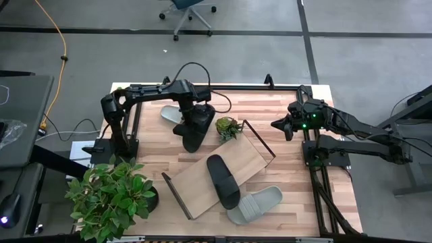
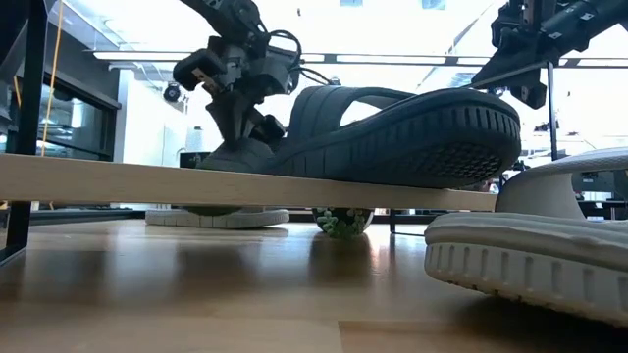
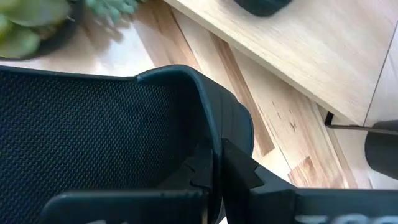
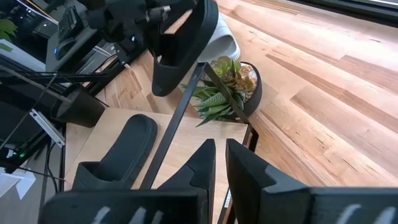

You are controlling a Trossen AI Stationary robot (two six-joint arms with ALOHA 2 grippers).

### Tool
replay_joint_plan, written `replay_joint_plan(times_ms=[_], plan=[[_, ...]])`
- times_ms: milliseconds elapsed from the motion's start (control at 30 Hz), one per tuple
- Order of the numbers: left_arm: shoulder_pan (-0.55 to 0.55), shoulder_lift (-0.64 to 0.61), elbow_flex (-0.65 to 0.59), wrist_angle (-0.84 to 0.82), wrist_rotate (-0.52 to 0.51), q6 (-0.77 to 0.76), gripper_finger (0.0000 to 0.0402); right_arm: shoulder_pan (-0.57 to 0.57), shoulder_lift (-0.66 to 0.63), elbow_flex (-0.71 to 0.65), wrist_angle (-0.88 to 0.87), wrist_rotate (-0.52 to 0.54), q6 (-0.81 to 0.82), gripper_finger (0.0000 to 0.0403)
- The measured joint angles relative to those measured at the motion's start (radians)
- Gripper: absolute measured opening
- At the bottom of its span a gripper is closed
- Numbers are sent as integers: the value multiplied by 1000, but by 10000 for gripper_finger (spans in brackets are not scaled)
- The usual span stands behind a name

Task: Pick and place slides into the shelf
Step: Put the black slipper on the shelf

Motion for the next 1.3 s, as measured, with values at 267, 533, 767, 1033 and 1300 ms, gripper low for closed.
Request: replay_joint_plan(times_ms=[267, 533, 767, 1033, 1300], plan=[[9, -1, 121, -64, 0, -26, 3, 0, 0, 0, -3, 0, -1, 29], [26, -2, 231, -179, 0, -74, 2, 0, 0, 0, -5, 0, -1, 29], [25, -5, 309, -248, 1, -128, 4, 0, 0, 0, -5, 0, 0, 29], [25, -83, 318, -258, 5, -240, 4, 0, 0, 0, -2, -8, 3, 29], [25, -173, 318, -247, -54, -393, 5, 0, 0, 0, 23, -11, 0, 29]])
